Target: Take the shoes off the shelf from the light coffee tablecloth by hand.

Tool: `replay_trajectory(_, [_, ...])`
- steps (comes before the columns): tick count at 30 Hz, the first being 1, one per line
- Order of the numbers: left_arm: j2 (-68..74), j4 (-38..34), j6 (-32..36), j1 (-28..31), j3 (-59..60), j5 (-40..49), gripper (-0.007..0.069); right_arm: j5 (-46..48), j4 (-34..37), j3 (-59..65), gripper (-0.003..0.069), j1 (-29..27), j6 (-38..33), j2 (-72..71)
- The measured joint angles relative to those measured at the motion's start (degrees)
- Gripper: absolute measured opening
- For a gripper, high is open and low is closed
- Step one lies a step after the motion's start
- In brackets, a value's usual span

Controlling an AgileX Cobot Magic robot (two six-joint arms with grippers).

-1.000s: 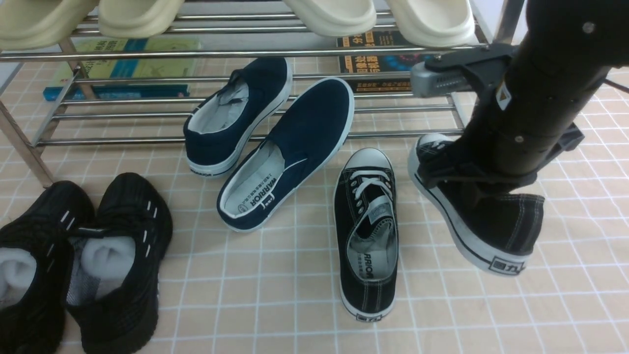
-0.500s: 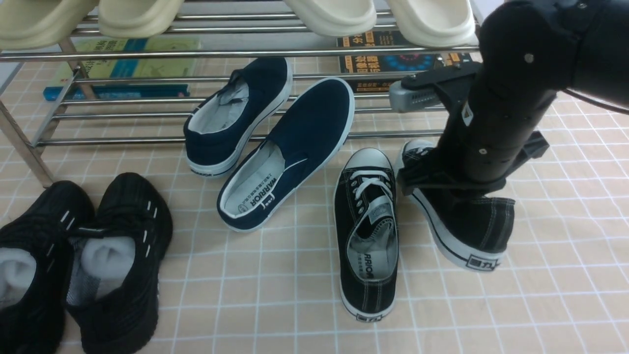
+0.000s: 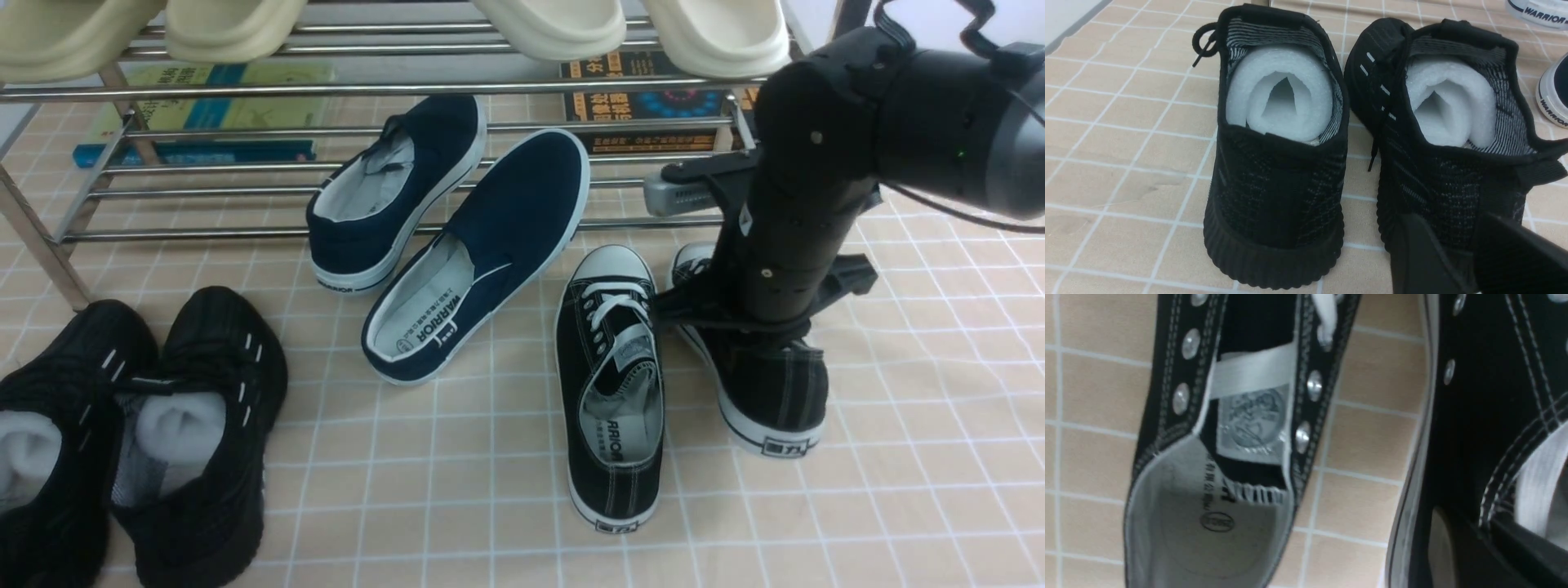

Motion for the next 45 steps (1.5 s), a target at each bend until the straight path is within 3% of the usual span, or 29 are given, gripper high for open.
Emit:
replay_trajectory(2, [0.0,0.0,0.0,0.0,0.0,0.0,0.0242,-0.05,1.0,0.0,0.0058,0.0,0.16,0.54])
replay_trajectory(7, [0.0,0.0,0.0,0.0,0.0,0.0,0.0242,-1.19,5.6,-0.68,0.0243,-0.05,-0.31,1.25])
replay_trajectory(11, [0.0,0.0,0.0,0.0,0.0,0.0,0.0242,4.87,6.56,-4.17,0.0383,-0.05,-2.36,1.2])
replay_trajectory(15, [0.0,0.0,0.0,0.0,0.0,0.0,0.0242,7.12,6.04,-7.2,0.0407,-0.05,-7.38,0.14])
replay_trajectory(19, [0.0,0.0,0.0,0.0,0.0,0.0,0.0242,7.73,7.19,-6.75,0.0322,-0.05,-12.66,-5.44])
replay_trajectory(26, [0.0,0.0,0.0,0.0,0.0,0.0,0.0242,8.21,8.19,3.15,0.0032,-0.05,-16.18,-22.18])
replay_trajectory(28, [0.0,0.0,0.0,0.0,0.0,0.0,0.0242,8.34,7.66,7.0,-0.0007,-0.05,-16.38,-27.05])
replay_trajectory(32, [0.0,0.0,0.0,0.0,0.0,0.0,0.0242,6.85,7.08,17.88,-0.0015,-0.05,-16.72,-38.2])
replay_trajectory(40, [0.0,0.0,0.0,0.0,0.0,0.0,0.0242,-29.59,6.7,49.63,-0.0013,-0.05,-18.14,-61.59])
replay_trajectory(45, [0.0,0.0,0.0,0.0,0.0,0.0,0.0242,-41.41,6.7,61.29,-0.0009,-0.05,-18.14,-70.08])
